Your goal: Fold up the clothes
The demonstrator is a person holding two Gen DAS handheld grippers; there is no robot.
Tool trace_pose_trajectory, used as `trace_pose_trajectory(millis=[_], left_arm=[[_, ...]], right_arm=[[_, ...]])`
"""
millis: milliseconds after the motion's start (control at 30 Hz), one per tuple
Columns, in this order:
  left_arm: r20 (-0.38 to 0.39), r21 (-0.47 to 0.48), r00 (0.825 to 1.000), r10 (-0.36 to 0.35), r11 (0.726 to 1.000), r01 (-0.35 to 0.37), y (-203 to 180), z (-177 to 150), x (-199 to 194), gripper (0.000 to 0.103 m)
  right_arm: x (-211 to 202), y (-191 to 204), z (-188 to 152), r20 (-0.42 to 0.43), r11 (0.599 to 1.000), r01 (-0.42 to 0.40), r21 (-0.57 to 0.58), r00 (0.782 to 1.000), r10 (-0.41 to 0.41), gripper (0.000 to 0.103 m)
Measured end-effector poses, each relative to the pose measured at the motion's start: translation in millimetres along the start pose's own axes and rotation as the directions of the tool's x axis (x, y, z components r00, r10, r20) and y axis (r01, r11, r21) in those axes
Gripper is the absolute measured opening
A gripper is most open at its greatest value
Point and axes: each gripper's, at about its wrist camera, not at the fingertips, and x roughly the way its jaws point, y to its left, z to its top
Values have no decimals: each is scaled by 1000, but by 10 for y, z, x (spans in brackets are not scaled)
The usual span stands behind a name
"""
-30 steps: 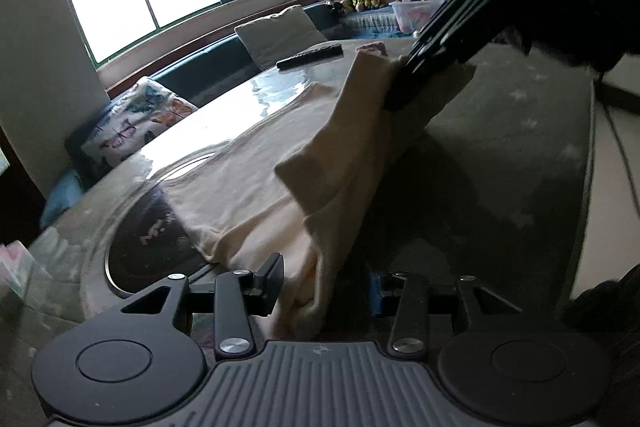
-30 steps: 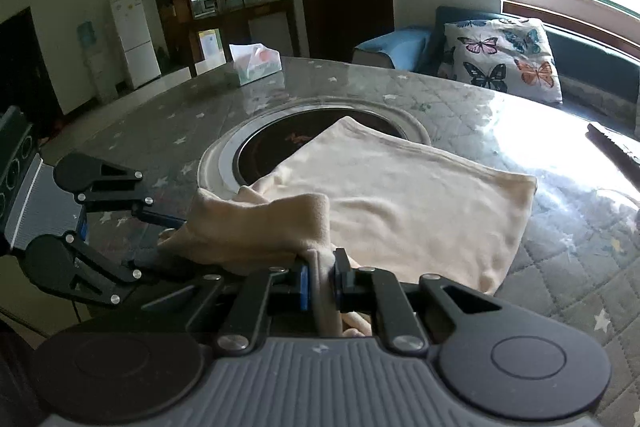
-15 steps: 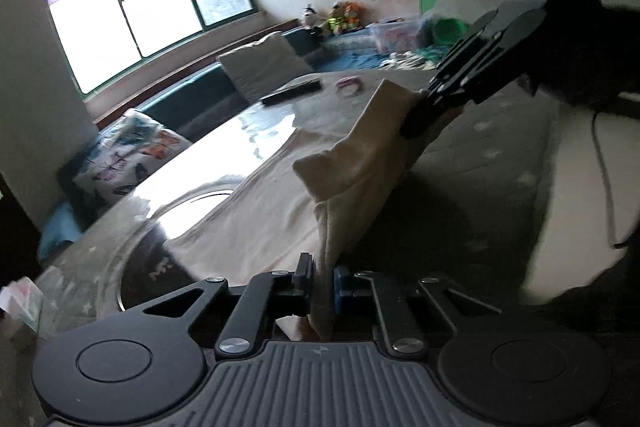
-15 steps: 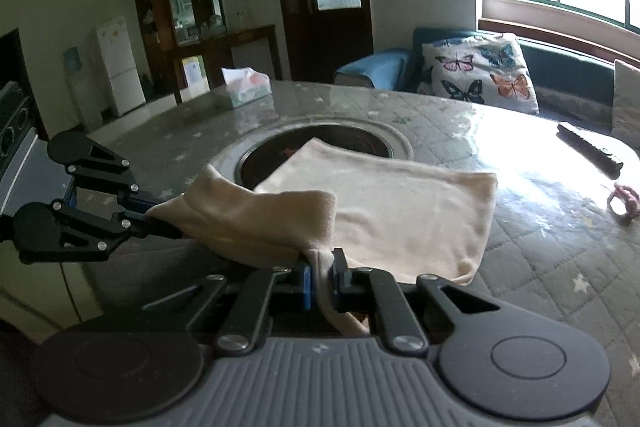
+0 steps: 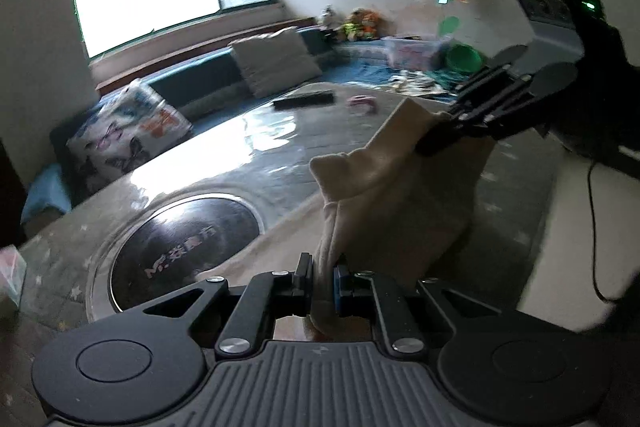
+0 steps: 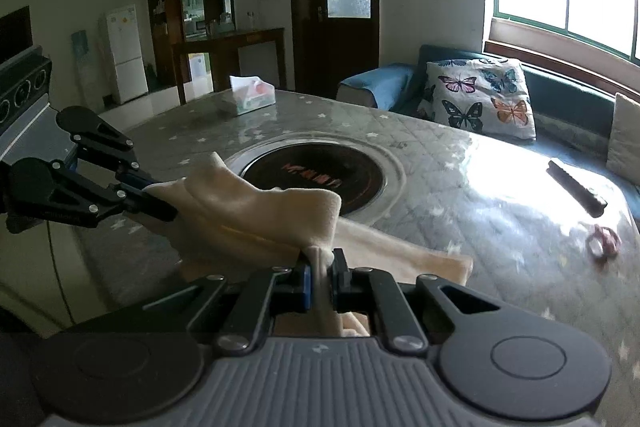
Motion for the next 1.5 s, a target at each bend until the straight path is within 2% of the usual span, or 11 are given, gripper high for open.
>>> trace_pose_trajectory(millis=[233, 433, 600, 867, 933, 1000, 1133, 1233, 1500], left_arm=[[-82, -104, 996, 22, 994, -30, 448, 24, 633, 11], [-132, -203, 991, 33, 977, -59, 701, -99, 974, 12], [-137, -231, 989, 47, 970, -78, 754, -120, 1001, 18], [-144, -272, 980, 134, 947, -170, 847, -24, 1028, 24], [-130, -286, 979, 156, 940, -188, 856, 28, 997, 24], [-112, -294, 979, 169, 936, -196, 841, 87, 961, 24], [-78, -268, 992, 99, 956, -117, 687, 174, 929, 24], [-89, -251, 994, 58, 965, -79, 596, 211, 1034, 24], [-145, -251, 989, 38, 965, -74, 584, 200, 1420, 24]], right_arm=[[775, -342, 212, -91, 1000, 13, 24, 996, -11, 7], [1332, -568, 43, -139, 991, 24, 132, 990, -5, 9], [1396, -754, -131, -108, 973, 53, 226, 994, -29, 36], [1032, -766, -134, -21, 956, 172, 240, 985, -172, 35], [1028, -710, -102, -9, 961, 150, 232, 988, -152, 35], [1040, -654, -69, -1, 967, 121, 224, 992, -124, 28], [1260, -595, -68, -28, 971, 90, 219, 996, -86, 21], [1431, -571, -95, -58, 971, 91, 222, 995, -80, 18], [1454, -586, -107, -73, 966, 131, 223, 990, -117, 17]])
